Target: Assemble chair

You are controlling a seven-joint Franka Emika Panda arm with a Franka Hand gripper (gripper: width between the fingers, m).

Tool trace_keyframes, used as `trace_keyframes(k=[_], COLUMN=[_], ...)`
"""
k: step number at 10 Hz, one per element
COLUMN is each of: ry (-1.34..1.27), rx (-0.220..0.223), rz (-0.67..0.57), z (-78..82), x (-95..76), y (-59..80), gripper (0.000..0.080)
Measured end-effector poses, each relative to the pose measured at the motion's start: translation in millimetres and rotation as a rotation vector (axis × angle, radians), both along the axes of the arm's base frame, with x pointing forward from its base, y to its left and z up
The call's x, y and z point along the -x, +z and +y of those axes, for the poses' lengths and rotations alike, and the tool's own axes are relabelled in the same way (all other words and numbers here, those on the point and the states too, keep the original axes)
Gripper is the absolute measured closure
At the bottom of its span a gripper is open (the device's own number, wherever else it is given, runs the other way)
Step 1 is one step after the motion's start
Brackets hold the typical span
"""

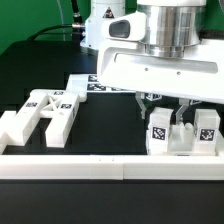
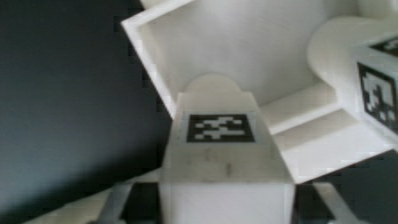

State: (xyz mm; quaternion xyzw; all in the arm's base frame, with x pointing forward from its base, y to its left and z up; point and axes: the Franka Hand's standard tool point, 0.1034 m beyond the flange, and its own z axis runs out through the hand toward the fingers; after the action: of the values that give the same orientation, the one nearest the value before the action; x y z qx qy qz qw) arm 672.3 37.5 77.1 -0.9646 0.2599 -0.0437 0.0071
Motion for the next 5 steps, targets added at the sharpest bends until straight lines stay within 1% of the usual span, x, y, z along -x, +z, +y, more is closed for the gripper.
trace_keyframes(k=[2, 3, 5], ry=[-0.203, -0.263, -0.492], rx=[-0.018, -0.013, -0.020], rz=[-0.001, -0.002, -0.009], z=[6.5, 8.1, 8.9], x=[0.7, 1.3, 2.6], y=[-0.3, -0.2, -0.1], gripper=[0.0508, 0.0508, 0.0508])
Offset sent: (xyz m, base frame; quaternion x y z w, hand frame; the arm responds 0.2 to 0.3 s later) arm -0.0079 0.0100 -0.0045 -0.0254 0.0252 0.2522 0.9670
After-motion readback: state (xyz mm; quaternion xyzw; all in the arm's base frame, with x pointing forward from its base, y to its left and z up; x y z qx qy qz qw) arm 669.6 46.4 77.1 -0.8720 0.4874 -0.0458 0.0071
